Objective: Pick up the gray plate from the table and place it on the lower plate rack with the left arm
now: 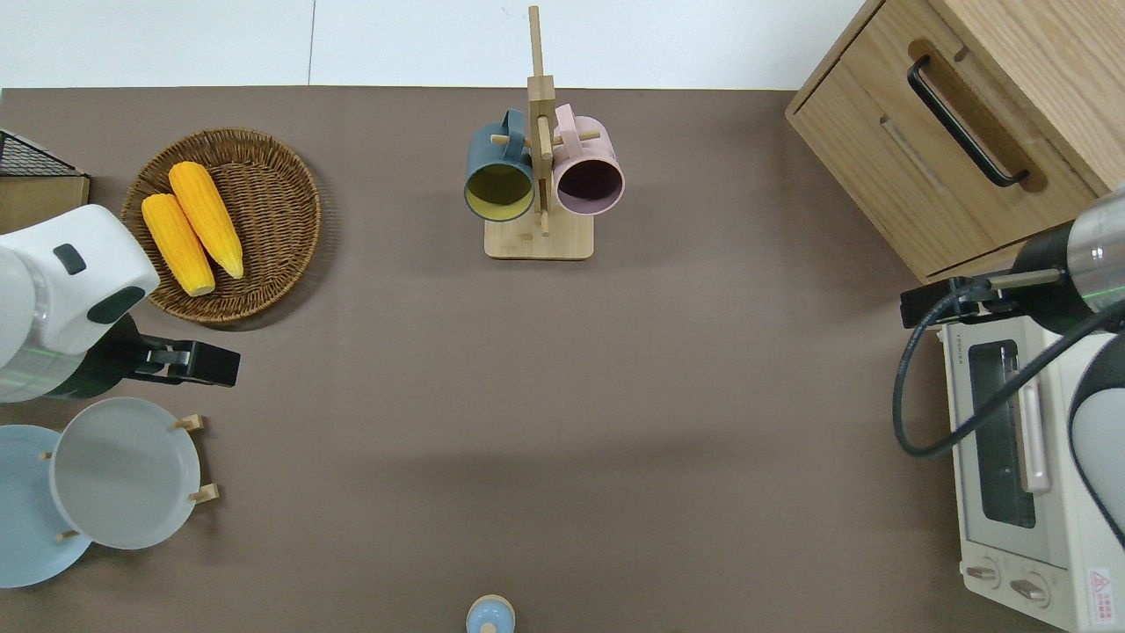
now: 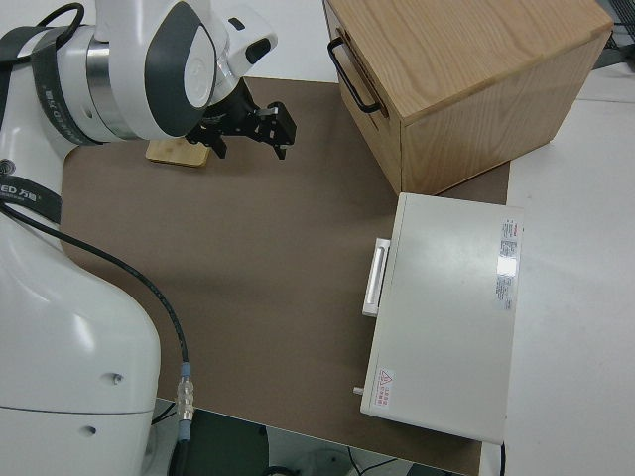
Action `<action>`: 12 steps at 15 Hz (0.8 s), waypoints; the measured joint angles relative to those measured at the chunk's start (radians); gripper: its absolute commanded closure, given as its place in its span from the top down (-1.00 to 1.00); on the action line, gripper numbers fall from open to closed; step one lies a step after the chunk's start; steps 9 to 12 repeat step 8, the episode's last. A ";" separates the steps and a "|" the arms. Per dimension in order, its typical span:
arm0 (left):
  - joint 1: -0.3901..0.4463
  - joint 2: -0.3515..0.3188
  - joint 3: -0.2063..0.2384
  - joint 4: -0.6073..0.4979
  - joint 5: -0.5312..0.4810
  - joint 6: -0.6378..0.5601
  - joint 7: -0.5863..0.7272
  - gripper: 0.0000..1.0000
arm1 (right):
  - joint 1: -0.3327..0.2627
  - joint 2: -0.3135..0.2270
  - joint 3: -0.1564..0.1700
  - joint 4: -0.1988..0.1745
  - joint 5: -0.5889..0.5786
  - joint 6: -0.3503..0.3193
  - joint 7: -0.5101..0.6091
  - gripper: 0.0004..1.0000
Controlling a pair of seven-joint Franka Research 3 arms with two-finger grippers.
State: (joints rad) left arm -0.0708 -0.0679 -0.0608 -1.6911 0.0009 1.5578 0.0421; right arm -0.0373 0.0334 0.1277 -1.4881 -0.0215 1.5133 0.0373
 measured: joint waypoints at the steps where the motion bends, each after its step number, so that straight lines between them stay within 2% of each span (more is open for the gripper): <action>1: 0.000 0.000 -0.001 0.001 0.000 0.000 0.002 1.00 | 0.000 0.000 0.000 0.000 0.000 0.000 0.000 0.97; 12: 0.000 -0.008 -0.005 0.011 0.001 -0.008 0.007 1.00 | 0.000 0.000 0.000 0.000 0.000 0.000 0.000 0.97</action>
